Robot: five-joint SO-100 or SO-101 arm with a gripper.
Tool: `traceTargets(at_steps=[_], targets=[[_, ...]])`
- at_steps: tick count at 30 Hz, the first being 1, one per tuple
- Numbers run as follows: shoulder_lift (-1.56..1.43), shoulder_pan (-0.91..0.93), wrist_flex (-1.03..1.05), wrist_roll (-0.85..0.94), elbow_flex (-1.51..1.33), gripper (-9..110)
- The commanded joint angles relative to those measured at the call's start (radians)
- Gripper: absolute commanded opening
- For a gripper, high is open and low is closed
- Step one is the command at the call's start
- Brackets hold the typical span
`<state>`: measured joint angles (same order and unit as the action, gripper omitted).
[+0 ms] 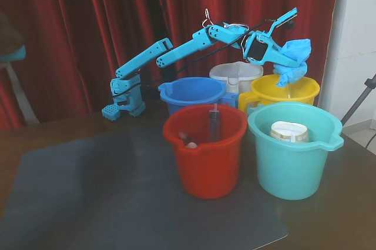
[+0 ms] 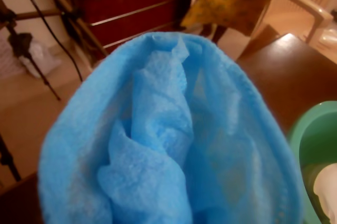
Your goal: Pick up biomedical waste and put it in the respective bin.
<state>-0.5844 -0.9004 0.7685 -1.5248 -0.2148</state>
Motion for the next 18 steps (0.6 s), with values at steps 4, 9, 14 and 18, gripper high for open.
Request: traceTargets(at_steps=[4, 9, 14, 18], targets=[[-0.02, 0.012, -0.008, 0.006, 0.003, 0], [-0.02, 0.012, -0.011, 0.051, 0.003, 3], [-0.02, 0.014, -0.018, 0.052, 0.003, 18], [-0.021, 0.031, -0.02, 0.061, 0.005, 23]])
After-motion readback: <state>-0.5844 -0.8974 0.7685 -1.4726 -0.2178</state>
